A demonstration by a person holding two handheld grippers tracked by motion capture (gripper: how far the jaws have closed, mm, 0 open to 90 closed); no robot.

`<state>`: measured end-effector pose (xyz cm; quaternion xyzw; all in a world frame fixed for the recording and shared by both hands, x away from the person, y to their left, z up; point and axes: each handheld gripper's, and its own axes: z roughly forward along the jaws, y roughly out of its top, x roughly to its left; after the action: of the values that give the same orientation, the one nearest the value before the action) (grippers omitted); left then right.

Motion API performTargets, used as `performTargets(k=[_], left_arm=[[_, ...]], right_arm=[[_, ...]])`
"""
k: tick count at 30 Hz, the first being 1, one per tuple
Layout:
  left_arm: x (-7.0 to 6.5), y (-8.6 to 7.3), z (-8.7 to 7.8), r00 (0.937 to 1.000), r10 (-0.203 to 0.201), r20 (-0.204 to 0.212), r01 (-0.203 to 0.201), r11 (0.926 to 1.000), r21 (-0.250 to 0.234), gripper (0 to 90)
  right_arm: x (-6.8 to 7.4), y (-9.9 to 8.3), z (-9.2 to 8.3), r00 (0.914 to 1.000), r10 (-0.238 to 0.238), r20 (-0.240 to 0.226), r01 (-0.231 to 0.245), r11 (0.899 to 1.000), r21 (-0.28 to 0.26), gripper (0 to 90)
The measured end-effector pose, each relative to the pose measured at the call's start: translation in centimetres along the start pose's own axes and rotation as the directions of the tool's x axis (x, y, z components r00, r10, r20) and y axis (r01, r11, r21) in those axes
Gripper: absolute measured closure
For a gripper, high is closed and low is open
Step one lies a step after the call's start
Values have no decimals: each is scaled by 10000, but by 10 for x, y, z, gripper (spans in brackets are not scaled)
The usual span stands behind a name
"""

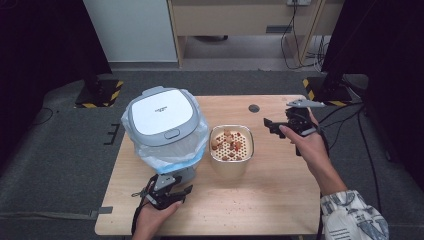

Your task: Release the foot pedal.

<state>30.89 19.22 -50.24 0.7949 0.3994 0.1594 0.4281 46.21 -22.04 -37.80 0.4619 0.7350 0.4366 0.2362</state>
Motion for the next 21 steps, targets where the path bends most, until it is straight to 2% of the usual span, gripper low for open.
performTargets(k=[5, 13, 21], left_arm=[[1, 0, 0, 10000, -47, -46, 47, 10000, 19, 414], [3, -1, 2, 9998, -166, 64, 164, 9996, 234, 384], [6, -2, 2, 9997, -245, -6, 245, 9996, 168, 341]], right_arm=[[-10, -23, -4, 9997, 199, 114, -200, 9998, 85, 79], [-16, -58, -8, 9989, 379, 294, -388, 9987, 330, 74], [-21, -98, -3, 9943, 940, 497, -973, 9930, 673, 74]])
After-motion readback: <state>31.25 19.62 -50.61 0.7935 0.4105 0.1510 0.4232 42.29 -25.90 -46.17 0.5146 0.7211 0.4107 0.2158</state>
